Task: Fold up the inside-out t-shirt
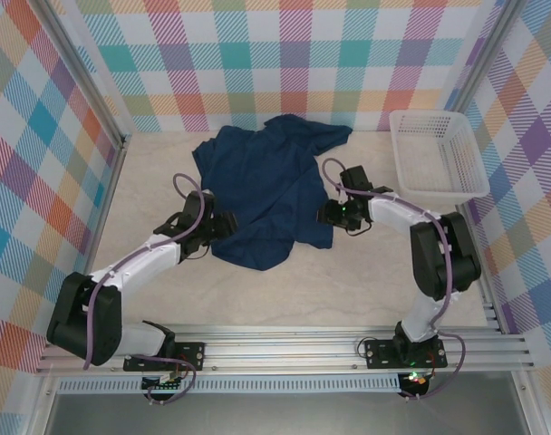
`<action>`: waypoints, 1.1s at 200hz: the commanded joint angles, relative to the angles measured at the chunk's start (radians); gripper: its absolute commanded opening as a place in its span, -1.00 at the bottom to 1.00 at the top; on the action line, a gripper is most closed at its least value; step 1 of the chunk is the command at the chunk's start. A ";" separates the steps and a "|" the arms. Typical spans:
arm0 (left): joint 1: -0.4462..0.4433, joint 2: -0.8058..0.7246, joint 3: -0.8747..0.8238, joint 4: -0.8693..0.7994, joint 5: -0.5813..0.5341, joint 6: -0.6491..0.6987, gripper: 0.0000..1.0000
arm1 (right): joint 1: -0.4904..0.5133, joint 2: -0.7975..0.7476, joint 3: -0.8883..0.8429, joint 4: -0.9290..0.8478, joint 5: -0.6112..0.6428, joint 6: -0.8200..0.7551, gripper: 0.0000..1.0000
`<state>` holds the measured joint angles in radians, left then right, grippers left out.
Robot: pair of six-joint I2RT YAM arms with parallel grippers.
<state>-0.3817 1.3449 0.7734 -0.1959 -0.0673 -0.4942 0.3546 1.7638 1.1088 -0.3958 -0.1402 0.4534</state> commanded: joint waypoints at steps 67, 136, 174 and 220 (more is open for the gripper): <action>0.025 0.163 -0.025 -0.022 0.148 0.033 -0.04 | 0.001 -0.020 -0.066 -0.041 0.028 0.020 -0.99; 0.006 0.106 -0.035 -0.025 0.171 0.058 -0.08 | -0.100 -0.260 -0.221 -0.038 -0.042 0.028 -0.98; 0.004 0.101 -0.029 -0.016 0.160 0.055 -0.04 | 0.010 -0.076 -0.097 -0.013 -0.046 0.038 -0.11; 0.001 0.074 -0.036 -0.023 0.142 0.055 -0.03 | 0.034 0.007 -0.104 -0.007 -0.032 0.036 -0.56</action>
<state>-0.3725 1.4586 0.7486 -0.2268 0.0883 -0.4519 0.3813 1.7596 1.0058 -0.4072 -0.1513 0.4900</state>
